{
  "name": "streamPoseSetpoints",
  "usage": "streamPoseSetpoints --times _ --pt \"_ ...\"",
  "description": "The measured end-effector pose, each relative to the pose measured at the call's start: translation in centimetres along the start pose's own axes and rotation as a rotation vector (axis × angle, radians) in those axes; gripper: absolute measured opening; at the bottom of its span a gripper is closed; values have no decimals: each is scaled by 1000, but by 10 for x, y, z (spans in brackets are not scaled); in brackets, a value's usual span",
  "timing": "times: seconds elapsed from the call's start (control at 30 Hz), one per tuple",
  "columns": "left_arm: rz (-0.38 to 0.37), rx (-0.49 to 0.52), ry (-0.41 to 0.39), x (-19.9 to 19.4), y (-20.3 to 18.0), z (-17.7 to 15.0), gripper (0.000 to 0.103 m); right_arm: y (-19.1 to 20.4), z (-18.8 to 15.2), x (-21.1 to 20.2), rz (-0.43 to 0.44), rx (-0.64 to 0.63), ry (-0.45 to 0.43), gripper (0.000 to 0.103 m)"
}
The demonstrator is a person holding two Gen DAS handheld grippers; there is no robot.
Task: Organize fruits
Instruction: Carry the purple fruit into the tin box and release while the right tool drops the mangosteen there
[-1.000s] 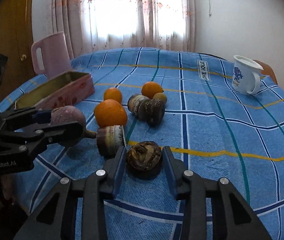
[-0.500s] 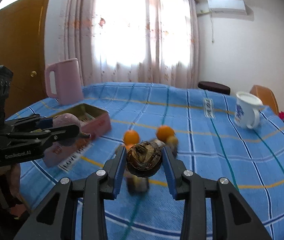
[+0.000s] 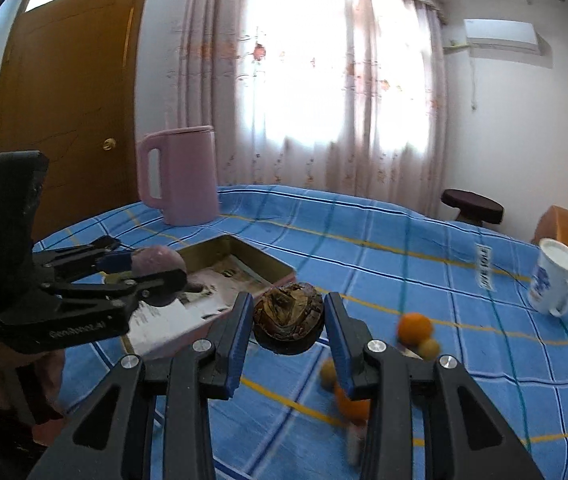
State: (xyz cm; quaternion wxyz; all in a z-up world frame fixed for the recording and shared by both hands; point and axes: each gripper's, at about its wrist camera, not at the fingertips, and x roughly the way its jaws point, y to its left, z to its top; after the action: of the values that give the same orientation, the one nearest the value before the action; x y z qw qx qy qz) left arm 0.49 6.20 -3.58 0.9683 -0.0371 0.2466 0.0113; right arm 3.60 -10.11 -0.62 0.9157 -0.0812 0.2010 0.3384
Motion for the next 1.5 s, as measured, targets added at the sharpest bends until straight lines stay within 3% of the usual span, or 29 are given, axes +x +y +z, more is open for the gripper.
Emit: streamPoseSetpoints --times 0.6,1.5 --pt "92 -62 33 13 55 -3 52 55 15 54 110 -80 65 38" --pt "108 -38 108 32 68 -3 52 82 0 96 155 -140 202 39"
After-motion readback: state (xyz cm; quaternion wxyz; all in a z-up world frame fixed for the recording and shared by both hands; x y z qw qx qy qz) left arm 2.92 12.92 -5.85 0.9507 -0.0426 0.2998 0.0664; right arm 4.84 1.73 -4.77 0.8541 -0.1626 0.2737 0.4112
